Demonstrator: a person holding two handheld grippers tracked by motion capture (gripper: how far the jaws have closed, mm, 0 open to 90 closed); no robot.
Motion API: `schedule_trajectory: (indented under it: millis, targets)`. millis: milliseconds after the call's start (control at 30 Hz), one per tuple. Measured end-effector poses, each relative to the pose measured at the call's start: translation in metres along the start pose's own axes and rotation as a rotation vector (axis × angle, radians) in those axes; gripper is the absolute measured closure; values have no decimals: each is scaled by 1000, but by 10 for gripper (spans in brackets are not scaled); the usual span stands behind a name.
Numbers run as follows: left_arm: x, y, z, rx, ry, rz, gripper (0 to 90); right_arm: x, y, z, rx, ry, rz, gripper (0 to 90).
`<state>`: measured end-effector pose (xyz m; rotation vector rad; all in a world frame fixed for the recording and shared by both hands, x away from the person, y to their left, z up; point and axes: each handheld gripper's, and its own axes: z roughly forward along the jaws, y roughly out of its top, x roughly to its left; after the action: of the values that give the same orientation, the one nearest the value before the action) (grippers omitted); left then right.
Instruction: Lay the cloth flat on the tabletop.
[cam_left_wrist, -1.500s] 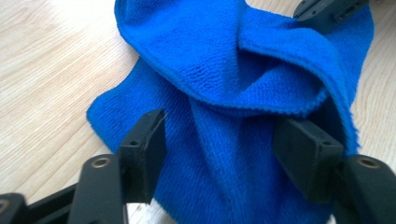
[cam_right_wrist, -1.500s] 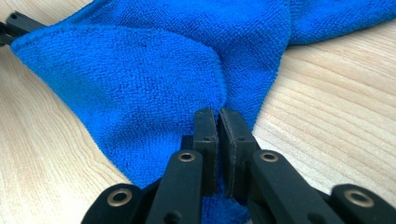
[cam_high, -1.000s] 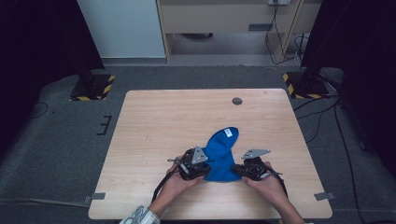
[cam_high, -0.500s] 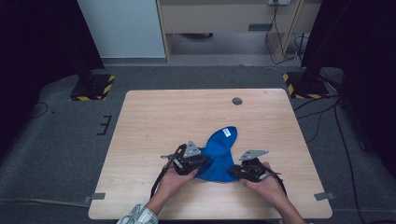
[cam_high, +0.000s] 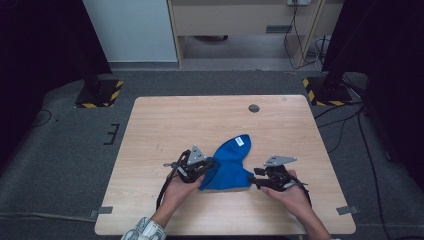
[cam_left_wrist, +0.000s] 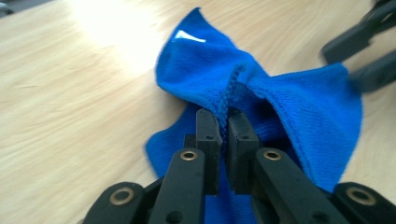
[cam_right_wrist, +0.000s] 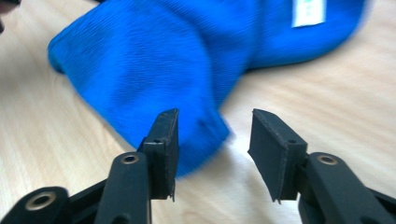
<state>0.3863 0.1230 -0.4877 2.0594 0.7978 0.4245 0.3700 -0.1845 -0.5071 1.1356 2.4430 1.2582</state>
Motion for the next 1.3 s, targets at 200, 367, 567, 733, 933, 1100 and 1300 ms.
schedule_trajectory:
  millis: [200,367,567,733,933,1100,1300]
  targets:
    - [20,-6,3,17,-18,-75,840,-23,13,-2,-31,-116,37,415]
    - [22,-9,9,45,3,-55,838,-39,30,21,-17,-138,54,392]
    - [30,-7,16,53,-12,-29,834,-59,62,57,23,-203,64,420]
    - [34,-8,17,39,-31,-59,834,-71,73,69,1,-213,90,409]
    - [38,-8,15,26,-39,-81,834,-75,80,88,25,-191,79,535]
    - [39,-9,15,23,-49,-86,834,-76,78,91,39,-176,70,816]
    - [40,-10,17,24,-57,-99,822,-74,70,76,44,-158,57,893]
